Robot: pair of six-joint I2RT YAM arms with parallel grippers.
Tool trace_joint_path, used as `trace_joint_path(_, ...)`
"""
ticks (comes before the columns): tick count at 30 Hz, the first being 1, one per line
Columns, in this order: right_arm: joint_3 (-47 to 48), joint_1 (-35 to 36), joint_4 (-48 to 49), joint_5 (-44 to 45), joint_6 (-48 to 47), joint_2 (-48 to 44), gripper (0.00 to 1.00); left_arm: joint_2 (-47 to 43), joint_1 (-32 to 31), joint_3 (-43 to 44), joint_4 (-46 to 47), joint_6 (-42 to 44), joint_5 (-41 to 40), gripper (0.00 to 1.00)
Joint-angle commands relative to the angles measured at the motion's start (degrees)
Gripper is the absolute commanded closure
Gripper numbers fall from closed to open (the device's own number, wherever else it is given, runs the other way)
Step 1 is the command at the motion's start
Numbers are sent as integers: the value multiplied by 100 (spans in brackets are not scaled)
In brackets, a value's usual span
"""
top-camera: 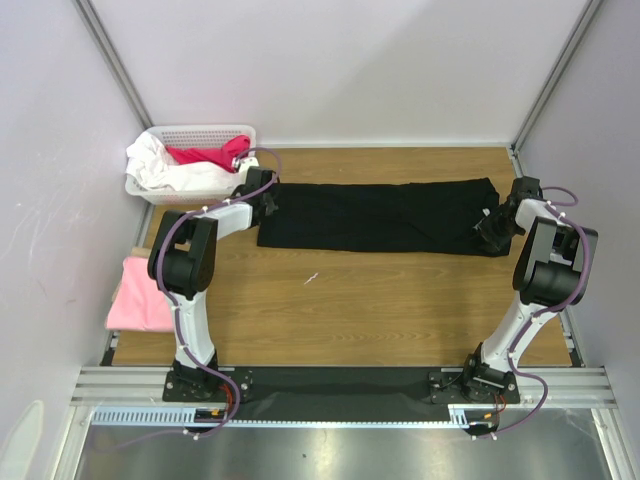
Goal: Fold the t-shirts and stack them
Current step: Fold the tshirt
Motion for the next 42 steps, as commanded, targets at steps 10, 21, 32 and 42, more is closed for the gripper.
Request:
trace_joint_path(10, -62, -11, 154, 227, -35, 43, 57, -257, 140, 42, 328, 11, -370, 100)
trace_joint_path(21, 113, 16, 277, -115, -53, -106, 55, -432, 140, -28, 337, 221, -247, 75)
trace_joint_path(32, 158, 164, 1190, -871, 870, -879, 34, -1337, -431, -424, 328, 256, -273, 36)
trace_joint_path(42, -501, 376, 1665, -686, 1327, -932, 27, -1479, -756, -521, 942, 616, 928, 23)
